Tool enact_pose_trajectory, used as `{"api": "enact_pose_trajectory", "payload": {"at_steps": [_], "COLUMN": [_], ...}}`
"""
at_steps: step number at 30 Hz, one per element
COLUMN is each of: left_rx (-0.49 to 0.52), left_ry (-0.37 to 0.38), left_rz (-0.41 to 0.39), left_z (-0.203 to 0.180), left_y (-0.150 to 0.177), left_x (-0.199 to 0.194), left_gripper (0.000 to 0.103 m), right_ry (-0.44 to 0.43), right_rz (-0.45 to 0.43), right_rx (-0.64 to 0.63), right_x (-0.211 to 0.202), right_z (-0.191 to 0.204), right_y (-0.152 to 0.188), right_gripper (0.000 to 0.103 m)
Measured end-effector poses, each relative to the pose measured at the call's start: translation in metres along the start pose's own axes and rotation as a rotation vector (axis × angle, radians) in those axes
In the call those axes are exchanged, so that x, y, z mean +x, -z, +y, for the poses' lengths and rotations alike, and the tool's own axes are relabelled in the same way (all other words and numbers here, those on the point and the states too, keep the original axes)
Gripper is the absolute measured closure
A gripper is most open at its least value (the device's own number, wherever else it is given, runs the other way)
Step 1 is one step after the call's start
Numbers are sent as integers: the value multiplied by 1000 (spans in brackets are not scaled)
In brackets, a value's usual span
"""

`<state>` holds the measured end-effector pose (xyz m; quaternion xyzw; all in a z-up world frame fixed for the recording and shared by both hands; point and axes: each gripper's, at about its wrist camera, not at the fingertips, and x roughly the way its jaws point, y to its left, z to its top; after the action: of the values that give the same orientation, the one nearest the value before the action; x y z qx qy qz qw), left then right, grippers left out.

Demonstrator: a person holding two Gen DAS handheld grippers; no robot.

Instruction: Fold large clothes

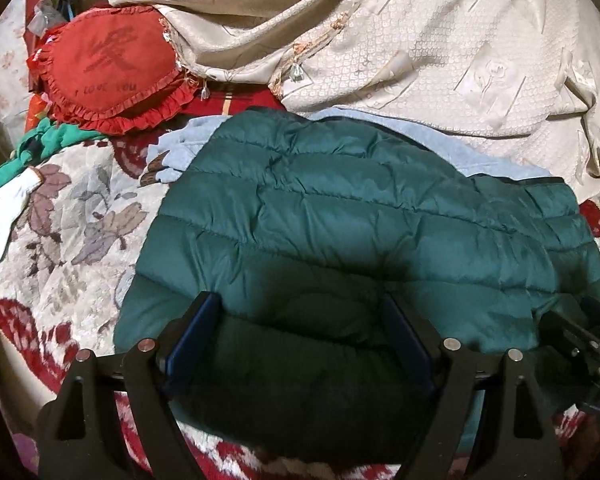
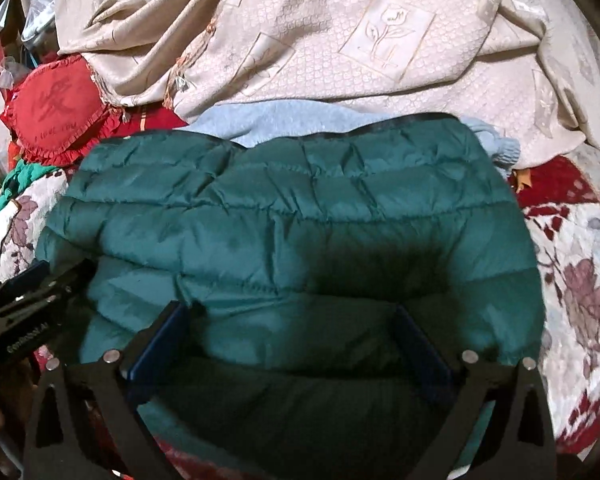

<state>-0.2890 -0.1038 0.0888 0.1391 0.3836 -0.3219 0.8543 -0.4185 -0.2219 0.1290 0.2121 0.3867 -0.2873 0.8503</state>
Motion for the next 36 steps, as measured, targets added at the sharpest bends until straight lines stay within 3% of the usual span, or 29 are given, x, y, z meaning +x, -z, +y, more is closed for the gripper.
{"api": "enact_pose_trajectory", "payload": {"at_steps": [10, 23, 36], "left_rx": [5, 21, 13], "left_ry": [-1, -38, -59], "left_rz": [-96, -192, -200], "left_z": [-10, -15, -14], "left_y": [4, 6, 9], "left_x": [-42, -72, -75], "left_gripper": [35, 35, 35], "right_ry": [-18, 0, 5], "right_rz": [-71, -108, -109], "right_rx": [93, 76, 65], "right_x": [-40, -57, -58], "right_z": [-3, 3, 10], "right_y": [6, 12, 14], "right_gripper": [0, 0, 0]}}
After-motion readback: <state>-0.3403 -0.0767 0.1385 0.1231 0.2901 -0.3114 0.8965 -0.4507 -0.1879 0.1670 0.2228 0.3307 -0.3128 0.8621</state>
